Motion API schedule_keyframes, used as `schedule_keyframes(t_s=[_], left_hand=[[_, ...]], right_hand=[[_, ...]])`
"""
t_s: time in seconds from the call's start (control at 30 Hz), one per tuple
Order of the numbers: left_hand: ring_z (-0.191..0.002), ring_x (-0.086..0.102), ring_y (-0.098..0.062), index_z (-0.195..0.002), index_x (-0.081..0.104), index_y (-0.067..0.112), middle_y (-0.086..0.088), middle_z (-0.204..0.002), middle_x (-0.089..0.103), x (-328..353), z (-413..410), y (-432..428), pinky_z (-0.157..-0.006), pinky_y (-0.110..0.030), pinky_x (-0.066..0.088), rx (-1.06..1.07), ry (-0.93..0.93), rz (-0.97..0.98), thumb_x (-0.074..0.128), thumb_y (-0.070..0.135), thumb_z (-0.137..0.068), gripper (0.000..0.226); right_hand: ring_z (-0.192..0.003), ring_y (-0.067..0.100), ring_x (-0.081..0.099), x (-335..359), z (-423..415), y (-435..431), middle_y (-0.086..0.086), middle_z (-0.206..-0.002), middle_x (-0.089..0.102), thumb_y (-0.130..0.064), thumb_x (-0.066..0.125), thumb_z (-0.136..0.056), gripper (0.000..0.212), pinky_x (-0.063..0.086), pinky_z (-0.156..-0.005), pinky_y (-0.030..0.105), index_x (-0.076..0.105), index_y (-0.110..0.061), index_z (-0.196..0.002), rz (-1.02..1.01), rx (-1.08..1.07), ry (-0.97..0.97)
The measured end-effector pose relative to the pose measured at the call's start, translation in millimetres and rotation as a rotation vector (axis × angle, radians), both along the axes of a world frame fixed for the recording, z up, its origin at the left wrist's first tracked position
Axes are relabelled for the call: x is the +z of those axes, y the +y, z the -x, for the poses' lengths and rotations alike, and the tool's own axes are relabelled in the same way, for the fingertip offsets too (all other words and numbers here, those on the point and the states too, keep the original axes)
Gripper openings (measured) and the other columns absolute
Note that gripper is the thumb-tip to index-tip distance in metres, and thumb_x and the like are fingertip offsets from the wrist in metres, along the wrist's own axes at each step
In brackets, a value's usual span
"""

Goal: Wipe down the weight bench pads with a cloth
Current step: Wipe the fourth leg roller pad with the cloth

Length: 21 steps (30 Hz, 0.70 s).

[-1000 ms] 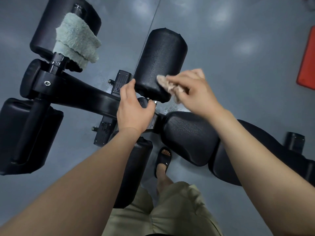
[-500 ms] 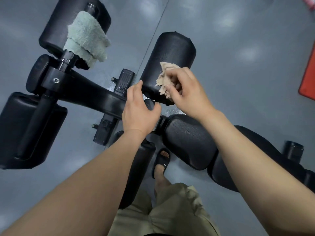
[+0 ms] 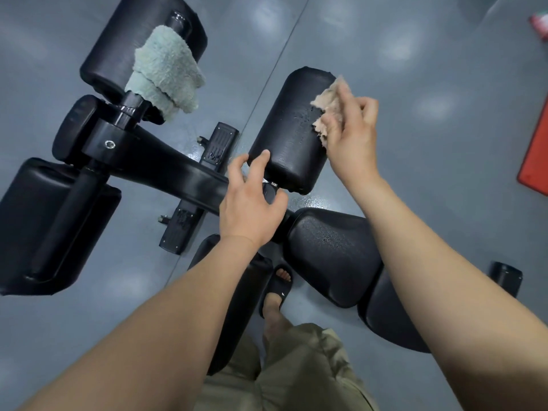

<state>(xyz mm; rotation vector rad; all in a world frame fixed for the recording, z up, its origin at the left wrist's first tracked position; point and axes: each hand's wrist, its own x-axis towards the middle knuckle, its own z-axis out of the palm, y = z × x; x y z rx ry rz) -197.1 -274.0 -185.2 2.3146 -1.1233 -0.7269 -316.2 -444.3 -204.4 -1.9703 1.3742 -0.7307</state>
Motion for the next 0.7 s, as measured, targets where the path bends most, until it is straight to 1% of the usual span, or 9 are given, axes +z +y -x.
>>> schedule_keyframes(t_s=[0.03,0.1,0.17,0.3,0.4,0.47,0.57,0.63,0.7], left_hand=[[-0.106,0.058,-0.017,-0.149,0.035,0.042,0.008,-0.159,0.022,0.6,0.0,-0.2,-0.091,-0.037,0.044,0.0,0.005,-0.013,0.063,0.041,-0.087,0.068],[-0.109,0.06,-0.021,-0.149,0.034,0.042,0.008,-0.16,0.021,0.8,-0.3,-0.7,-0.091,-0.036,0.043,-0.001,0.008,-0.022,0.062,0.042,-0.088,0.067],[-0.109,0.061,-0.021,-0.148,0.035,0.041,0.009,-0.158,0.025,0.9,-0.7,-0.6,-0.09,-0.037,0.046,0.0,0.009,-0.005,0.063,0.041,-0.087,0.067],[-0.114,0.058,-0.02,-0.149,0.035,0.033,0.009,-0.152,0.032,1.9,-0.9,-1.5,-0.089,-0.04,0.05,0.001,0.005,0.034,0.065,0.038,-0.086,0.07],[-0.12,0.056,-0.021,-0.156,0.025,0.026,0.01,-0.155,0.029,3.0,-0.4,-2.7,-0.091,-0.04,0.046,0.009,0.002,0.011,0.065,0.039,-0.088,0.079],[-0.124,0.054,-0.021,-0.158,0.024,0.023,0.009,-0.156,0.028,2.5,-0.8,-2.3,-0.094,-0.04,0.046,0.009,0.002,-0.002,0.065,0.039,-0.089,0.082],[-0.12,0.055,-0.019,-0.155,0.031,0.024,0.009,-0.153,0.029,1.6,-1.0,-1.7,-0.092,-0.043,0.05,-0.015,-0.008,0.01,0.065,0.038,-0.088,0.077],[-0.114,0.058,-0.02,-0.154,0.034,0.026,0.009,-0.152,0.028,1.4,-1.2,-1.8,-0.089,-0.044,0.053,-0.021,-0.01,0.009,0.065,0.039,-0.088,0.074],[-0.114,0.058,-0.02,-0.153,0.035,0.028,0.009,-0.153,0.027,1.1,-1.5,-1.5,-0.089,-0.043,0.052,-0.011,-0.003,0.006,0.065,0.039,-0.088,0.073]], right_hand=[[-0.103,0.012,0.046,-1.7,0.0,-7.5,0.006,-0.118,0.036,-0.019,0.057,-0.097,0.057,0.029,-0.097,0.001,0.042,-0.01,-0.151,-0.022,-0.023,0.003],[-0.107,0.012,0.045,-5.2,-0.6,-19.7,0.007,-0.12,0.035,-0.023,0.058,-0.097,0.063,0.024,-0.097,-0.003,0.036,-0.002,-0.152,-0.055,-0.043,0.007],[-0.108,0.011,0.045,-7.4,-1.7,-29.8,0.008,-0.12,0.037,-0.025,0.057,-0.098,0.058,0.024,-0.097,-0.002,0.043,0.0,-0.148,-0.058,-0.038,0.015],[-0.102,0.016,0.053,-5.0,-7.6,-46.6,0.004,-0.113,0.043,-0.023,0.055,-0.097,0.035,0.031,-0.093,0.002,0.065,-0.005,-0.125,-0.009,-0.02,0.032],[-0.103,0.023,0.059,-1.3,-13.5,-54.6,0.001,-0.109,0.046,-0.018,0.053,-0.095,0.028,0.042,-0.095,0.016,0.07,-0.008,-0.115,0.044,0.04,0.032],[-0.105,0.026,0.057,0.9,-16.8,-56.6,0.001,-0.109,0.046,-0.016,0.052,-0.094,0.028,0.045,-0.099,0.026,0.072,-0.012,-0.113,0.067,0.096,0.035],[-0.11,0.024,0.049,1.9,-20.0,-61.5,0.005,-0.115,0.053,-0.016,0.051,-0.093,0.033,0.033,-0.106,0.018,0.075,-0.021,-0.115,0.085,0.113,0.088],[-0.116,0.025,0.045,4.9,-25.2,-63.6,0.0,-0.122,0.059,-0.018,0.047,-0.092,0.039,0.032,-0.108,0.022,0.074,-0.028,-0.119,0.061,0.093,0.162],[-0.122,0.029,0.048,5.7,-30.0,-62.9,0.0,-0.127,0.064,-0.016,0.044,-0.091,0.042,0.03,-0.109,0.019,0.072,-0.023,-0.122,0.039,0.116,0.18]])
